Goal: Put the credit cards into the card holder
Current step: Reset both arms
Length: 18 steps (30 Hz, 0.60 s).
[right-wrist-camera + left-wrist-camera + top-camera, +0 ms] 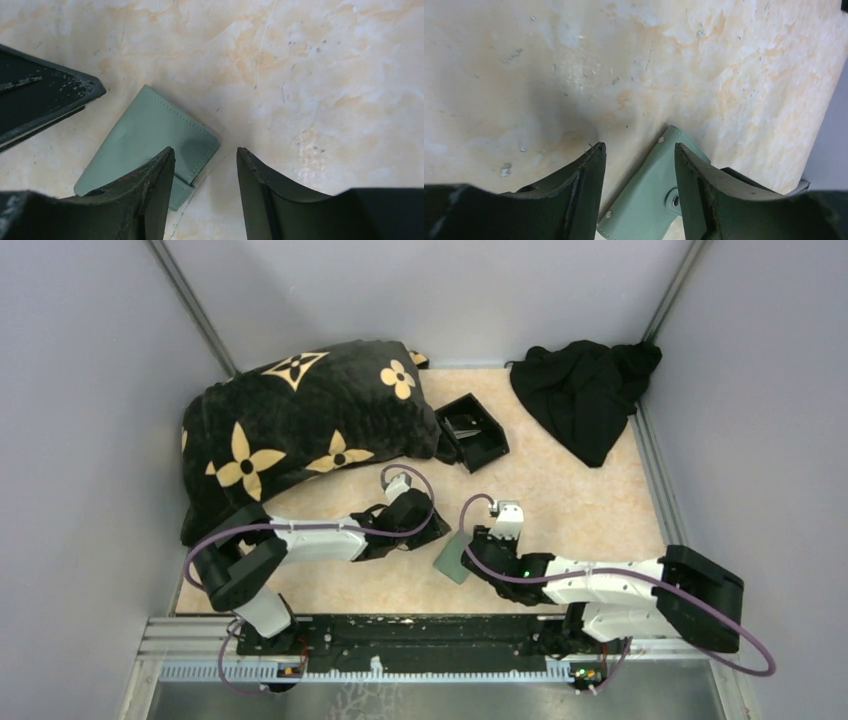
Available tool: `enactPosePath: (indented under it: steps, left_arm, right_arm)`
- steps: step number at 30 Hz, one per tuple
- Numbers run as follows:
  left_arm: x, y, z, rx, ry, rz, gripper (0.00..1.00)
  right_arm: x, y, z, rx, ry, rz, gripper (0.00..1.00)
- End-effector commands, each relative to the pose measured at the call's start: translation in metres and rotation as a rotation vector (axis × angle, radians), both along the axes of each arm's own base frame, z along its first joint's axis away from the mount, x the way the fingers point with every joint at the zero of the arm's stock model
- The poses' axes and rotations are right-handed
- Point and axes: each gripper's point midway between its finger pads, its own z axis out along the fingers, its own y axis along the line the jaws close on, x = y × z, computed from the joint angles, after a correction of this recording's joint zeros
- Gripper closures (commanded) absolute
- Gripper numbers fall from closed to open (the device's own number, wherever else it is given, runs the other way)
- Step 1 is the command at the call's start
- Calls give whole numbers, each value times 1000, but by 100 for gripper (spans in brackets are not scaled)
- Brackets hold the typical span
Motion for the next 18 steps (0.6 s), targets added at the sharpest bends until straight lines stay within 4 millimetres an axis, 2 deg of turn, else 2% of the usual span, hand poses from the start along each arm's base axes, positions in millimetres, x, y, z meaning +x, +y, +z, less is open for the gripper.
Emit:
enactPosePath:
  steps: [1,5,8,10,14,18]
  left_arm:
    - [14,16,18,57,-111,29,40]
    - [25,23,44,62,-211,50,38]
    - [31,39,60,86,-307,72,35]
    - [35,54,69,116,-382,93,32]
    - [44,88,80,221,-484,168,16]
    - [53,107,88,318,-536,203,3]
  right_arm:
    - [21,-1,37,-34,-51,32,50]
    - [40,-5,69,-42,-127,35,50]
    - [52,-10,87,-74,-184,30,52]
    - [56,-14,94,-86,-220,34,50]
    - [63,-23,106,-106,-260,23,42]
    - [69,-32,115,-139,-272,-16,37]
